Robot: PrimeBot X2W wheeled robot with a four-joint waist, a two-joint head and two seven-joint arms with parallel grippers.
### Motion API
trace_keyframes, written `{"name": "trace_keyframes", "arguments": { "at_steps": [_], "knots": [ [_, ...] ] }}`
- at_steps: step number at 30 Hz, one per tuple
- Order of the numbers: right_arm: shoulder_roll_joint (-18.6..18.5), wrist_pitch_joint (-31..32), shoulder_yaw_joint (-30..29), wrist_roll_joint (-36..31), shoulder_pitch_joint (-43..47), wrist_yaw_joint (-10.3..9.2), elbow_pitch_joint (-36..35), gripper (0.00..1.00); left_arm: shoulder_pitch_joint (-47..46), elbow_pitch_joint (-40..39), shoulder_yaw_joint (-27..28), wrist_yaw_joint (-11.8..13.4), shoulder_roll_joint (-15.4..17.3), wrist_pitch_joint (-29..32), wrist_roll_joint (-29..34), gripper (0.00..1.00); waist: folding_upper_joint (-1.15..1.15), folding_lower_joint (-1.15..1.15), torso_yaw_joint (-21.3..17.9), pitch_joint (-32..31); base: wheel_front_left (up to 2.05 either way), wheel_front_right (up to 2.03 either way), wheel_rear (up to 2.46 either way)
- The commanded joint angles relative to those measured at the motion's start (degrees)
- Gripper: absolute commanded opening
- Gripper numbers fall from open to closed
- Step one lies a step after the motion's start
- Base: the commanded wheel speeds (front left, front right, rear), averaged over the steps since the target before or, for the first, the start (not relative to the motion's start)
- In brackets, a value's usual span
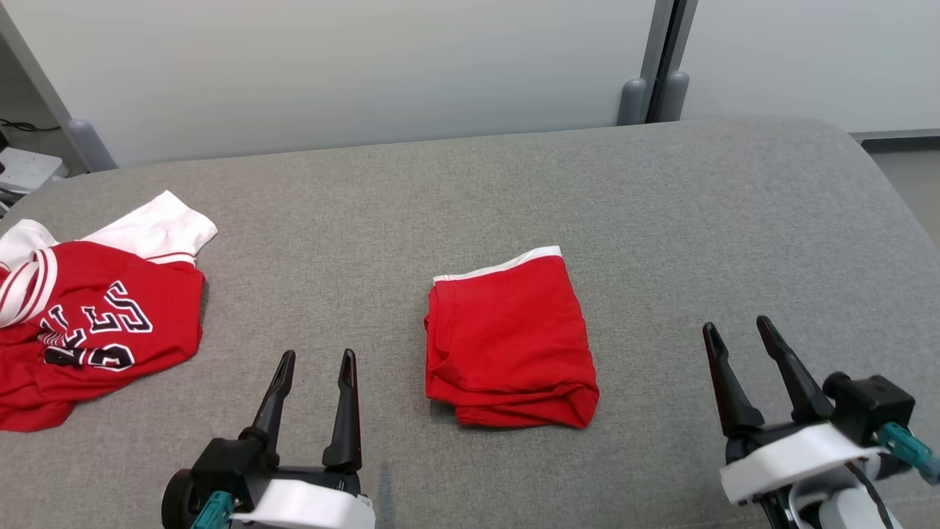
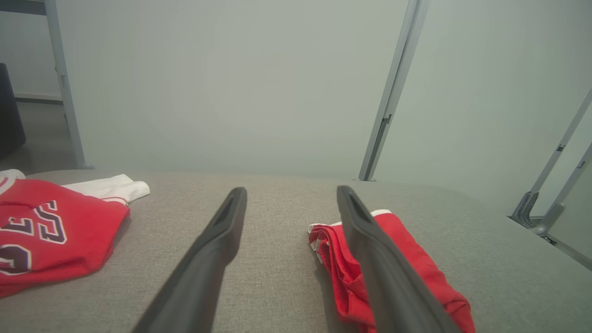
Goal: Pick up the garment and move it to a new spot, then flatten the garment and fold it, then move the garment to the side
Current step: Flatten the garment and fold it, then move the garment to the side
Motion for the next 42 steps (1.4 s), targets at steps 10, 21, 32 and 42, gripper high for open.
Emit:
{"name": "trace_keyframes", "arguments": {
  "at_steps": [10, 21, 32, 42],
  "knots": [
    [-1.48, -0.76, -0.70, -0.54, 6.08, 0.02, -5.56, 1.00, 2.00, -2.73, 3.08, -0.61, 0.16, -0.34, 2.75, 1.00, 0.00, 0.00, 0.24, -1.58, 0.00, 0.00, 0.00],
    [-0.88, -0.76, -1.24, -0.93, 6.83, 0.02, -5.48, 1.00, 2.43, -3.16, 3.56, -0.84, 0.16, -0.34, 3.60, 1.00, 0.00, 0.00, 0.81, -1.60, 0.00, 0.00, 0.00],
    [-0.43, -0.76, -0.62, -0.90, 7.01, 0.02, -5.02, 1.00, 2.67, -3.03, 3.79, -0.90, 0.16, -0.34, 3.77, 1.00, 0.00, 0.00, 1.60, -1.30, 0.00, 0.00, 0.00],
    [-0.09, 0.32, 4.94, 18.23, -0.96, 0.02, 6.30, 1.00, 1.47, -2.94, 2.31, -0.91, 0.16, -0.34, 3.35, 1.00, 0.00, 0.00, 5.19, 0.57, 0.00, 0.00, 0.00]
  ]
}}
